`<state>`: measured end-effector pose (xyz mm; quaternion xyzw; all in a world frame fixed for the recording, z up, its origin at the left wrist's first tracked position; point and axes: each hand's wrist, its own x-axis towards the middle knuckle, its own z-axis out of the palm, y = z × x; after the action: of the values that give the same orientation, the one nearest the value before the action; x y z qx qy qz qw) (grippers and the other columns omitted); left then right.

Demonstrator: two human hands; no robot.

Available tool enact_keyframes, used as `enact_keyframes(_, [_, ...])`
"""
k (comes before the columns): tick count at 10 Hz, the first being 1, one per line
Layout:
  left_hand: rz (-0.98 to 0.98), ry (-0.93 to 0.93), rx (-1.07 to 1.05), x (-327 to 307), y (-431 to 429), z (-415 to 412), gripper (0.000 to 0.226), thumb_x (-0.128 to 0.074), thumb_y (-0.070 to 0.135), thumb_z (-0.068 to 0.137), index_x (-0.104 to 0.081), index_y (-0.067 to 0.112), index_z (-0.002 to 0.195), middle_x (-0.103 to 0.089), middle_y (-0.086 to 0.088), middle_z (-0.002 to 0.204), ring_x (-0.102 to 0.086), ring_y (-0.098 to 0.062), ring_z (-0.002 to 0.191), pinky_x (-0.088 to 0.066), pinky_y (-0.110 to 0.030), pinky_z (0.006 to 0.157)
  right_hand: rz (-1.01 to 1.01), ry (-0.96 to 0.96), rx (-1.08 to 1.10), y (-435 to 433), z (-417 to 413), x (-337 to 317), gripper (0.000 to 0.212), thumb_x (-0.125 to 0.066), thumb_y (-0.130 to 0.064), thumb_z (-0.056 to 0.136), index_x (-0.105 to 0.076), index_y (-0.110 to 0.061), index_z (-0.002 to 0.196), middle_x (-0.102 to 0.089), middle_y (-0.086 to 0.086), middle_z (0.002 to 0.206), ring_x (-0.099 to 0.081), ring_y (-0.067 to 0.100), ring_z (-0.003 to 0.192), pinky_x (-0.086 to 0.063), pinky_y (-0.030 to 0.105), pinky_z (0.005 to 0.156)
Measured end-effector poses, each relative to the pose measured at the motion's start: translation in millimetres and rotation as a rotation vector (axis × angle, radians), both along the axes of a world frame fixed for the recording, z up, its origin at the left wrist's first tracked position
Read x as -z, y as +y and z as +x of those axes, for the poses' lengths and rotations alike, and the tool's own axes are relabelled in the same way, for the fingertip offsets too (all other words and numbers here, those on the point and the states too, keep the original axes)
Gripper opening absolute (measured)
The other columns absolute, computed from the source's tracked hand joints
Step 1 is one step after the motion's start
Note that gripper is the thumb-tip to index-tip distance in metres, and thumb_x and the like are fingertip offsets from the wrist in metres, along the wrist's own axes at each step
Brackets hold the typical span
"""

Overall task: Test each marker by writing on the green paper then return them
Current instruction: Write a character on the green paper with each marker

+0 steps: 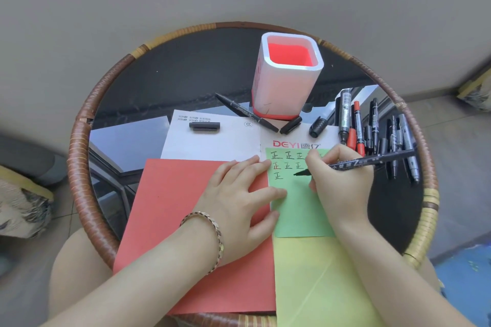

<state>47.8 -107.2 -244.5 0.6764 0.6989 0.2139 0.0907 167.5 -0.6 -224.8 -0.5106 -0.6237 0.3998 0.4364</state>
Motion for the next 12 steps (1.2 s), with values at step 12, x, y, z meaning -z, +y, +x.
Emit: enact_keyframes(12, [-0.003,-0.021,-0.001,-1.4,0.2,0.2,0.032,-0.046,0.040,0.075,-0.065,0.035,0.100,-0.058,-0.007,0.124,-0.051,-0.026,0.120,-0.026,-0.035,0.100,0.041,-0.055,-0.047,-0.9,-5.0,1.2,0.029,-0.059,0.002,0.073,-0.039,0.006,0.052,-0.050,0.034,0.052,-0.039,0.010,0.036,-0.033,0.017,0.044])
